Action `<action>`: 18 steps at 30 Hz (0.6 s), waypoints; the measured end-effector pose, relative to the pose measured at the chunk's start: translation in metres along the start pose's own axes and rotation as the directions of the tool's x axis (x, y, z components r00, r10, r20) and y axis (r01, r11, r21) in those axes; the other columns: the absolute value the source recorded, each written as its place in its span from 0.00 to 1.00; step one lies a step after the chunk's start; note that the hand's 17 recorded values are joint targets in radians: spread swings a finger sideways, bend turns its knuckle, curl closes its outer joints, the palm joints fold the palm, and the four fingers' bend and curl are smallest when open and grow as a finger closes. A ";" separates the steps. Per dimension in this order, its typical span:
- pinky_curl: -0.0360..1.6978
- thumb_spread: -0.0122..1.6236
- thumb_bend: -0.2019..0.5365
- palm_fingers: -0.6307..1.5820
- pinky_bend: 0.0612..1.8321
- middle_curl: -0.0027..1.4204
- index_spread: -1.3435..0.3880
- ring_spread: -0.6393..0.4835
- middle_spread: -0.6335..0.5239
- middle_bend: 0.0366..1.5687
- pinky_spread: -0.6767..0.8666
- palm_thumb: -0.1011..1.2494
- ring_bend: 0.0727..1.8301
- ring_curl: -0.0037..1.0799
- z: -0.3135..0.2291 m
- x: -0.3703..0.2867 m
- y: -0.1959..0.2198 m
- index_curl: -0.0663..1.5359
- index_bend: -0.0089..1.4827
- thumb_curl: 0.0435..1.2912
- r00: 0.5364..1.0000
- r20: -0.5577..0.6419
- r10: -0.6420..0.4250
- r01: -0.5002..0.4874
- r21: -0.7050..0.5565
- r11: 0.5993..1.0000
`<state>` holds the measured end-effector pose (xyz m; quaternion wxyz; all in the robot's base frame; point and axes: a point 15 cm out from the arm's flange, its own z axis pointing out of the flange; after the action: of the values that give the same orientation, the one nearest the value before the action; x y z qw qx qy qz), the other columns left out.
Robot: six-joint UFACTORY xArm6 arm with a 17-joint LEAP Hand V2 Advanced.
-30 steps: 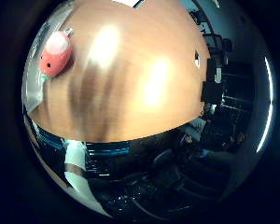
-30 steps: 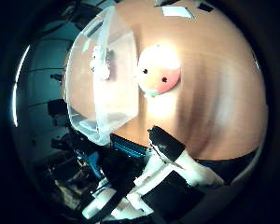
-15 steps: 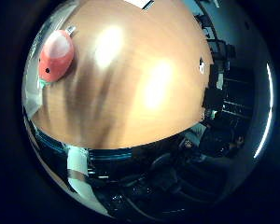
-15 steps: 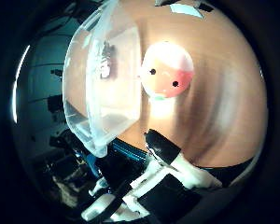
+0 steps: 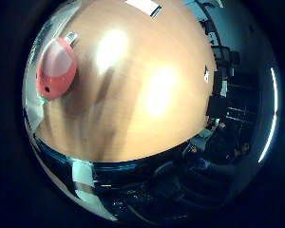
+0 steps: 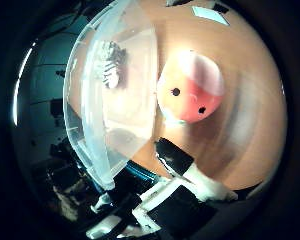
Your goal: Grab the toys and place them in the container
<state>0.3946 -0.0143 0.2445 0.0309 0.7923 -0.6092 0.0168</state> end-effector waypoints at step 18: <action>0.19 0.65 0.24 0.36 0.20 0.24 0.56 0.73 0.55 0.11 0.72 0.51 0.13 0.24 0.048 -0.013 -0.018 0.21 0.11 0.21 0.999 0.038 -0.014 0.016 -0.044 0.999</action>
<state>0.4082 -0.0008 0.1954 0.0373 0.7961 -0.6039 -0.0117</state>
